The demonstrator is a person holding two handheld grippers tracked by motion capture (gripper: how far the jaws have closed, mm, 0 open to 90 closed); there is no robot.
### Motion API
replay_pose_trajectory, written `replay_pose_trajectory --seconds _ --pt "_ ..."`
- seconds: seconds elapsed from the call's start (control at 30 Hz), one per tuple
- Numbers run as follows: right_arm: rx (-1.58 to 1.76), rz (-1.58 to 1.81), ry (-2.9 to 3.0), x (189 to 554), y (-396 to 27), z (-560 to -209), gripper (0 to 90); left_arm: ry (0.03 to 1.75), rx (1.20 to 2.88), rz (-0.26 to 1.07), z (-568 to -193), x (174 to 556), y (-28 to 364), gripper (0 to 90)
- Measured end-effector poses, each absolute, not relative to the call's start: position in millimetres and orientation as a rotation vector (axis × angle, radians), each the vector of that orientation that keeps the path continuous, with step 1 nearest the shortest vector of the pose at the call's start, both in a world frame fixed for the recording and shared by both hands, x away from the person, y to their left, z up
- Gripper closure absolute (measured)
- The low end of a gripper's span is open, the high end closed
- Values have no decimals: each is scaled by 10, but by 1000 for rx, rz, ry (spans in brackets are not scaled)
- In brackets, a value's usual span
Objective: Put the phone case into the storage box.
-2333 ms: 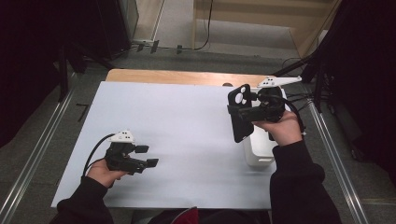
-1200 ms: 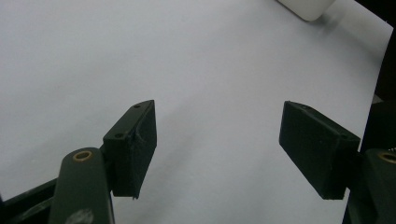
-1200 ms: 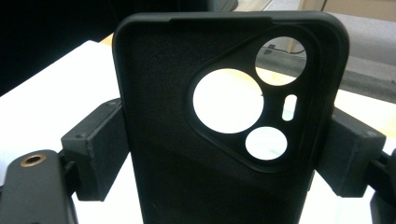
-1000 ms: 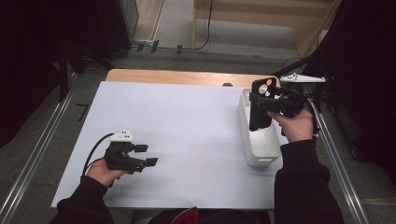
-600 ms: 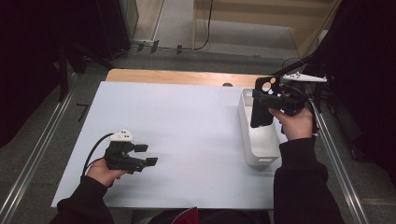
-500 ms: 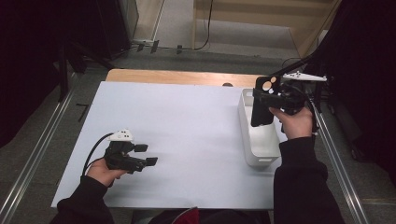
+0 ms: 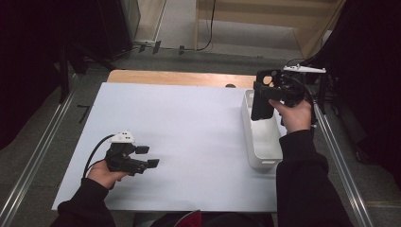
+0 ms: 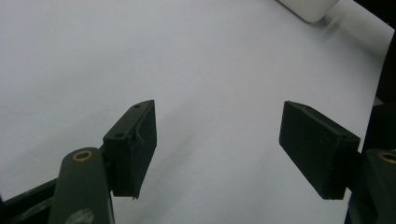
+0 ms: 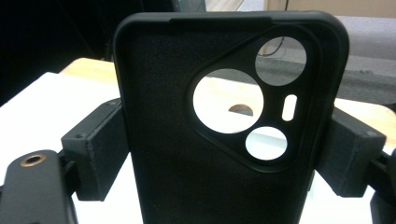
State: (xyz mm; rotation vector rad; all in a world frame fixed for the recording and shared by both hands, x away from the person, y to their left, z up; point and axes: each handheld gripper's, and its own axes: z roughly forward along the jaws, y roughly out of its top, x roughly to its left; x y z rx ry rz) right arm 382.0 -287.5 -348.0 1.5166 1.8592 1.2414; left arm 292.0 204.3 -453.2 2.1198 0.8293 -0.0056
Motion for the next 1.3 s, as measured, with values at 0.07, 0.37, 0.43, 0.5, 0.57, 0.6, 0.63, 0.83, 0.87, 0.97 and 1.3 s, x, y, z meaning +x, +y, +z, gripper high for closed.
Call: replay_pose_trajectory --seconds 0.07,0.37,0.43,0.5,0.57,0.6,0.63,0.83,0.87,0.97,1.3 --pt "1522 1242 1853 3867 -2883 -3462 128 831 2121 -6 -4534 2921 2044 279" --pt "1541 1238 1857 4063 -2929 -3405 128 831 2124 -8 -4537 2924 2042 279" --pt "1555 1225 1857 4113 -2938 -3402 128 830 2123 -8 -4537 2925 2044 279" --pt "1568 1220 1849 4167 -2953 -3404 128 830 2125 -9 -4538 2926 2044 279" --pt "1579 1210 1843 4207 -2966 -3407 128 832 2124 -4 -4541 2924 2040 279" --pt "1583 1211 1844 4232 -2974 -3412 128 830 2126 -8 -4537 2924 2044 279" --pt "1593 1222 1846 4257 -2984 -3418 128 828 2125 -8 -4537 2925 2047 279" --pt "1619 1196 1848 4404 -2992 -3440 128 832 2123 -11 -4535 2926 2050 279" --pt "1620 1180 1845 4433 -2988 -3441 128 834 2121 -9 -4535 2924 2050 279" --pt "1622 1158 1826 4498 -2984 -3453 127 836 2114 -13 -4536 2927 2053 279" --pt "1646 1134 1782 4640 -2985 -3546 128 832 2119 -16 -4538 2930 2053 279"
